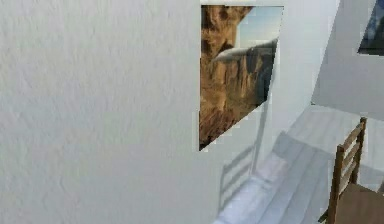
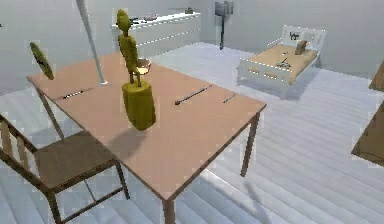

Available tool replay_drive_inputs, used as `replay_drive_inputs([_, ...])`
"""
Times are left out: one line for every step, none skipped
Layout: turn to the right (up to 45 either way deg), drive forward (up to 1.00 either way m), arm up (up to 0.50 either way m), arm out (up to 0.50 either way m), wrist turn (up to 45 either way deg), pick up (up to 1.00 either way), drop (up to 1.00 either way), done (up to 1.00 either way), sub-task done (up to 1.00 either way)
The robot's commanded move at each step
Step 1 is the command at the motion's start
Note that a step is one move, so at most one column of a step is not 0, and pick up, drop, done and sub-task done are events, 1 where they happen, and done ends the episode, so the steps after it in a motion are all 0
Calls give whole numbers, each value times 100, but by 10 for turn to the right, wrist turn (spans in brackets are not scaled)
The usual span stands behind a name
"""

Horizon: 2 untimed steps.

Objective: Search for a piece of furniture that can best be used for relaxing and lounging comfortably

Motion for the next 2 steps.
replay_drive_inputs([450, 0, 0, 0, 0, 0, 0, 0, 0])
replay_drive_inputs([0, 0, 0, 0, 0, 0, 0, 100, 0])
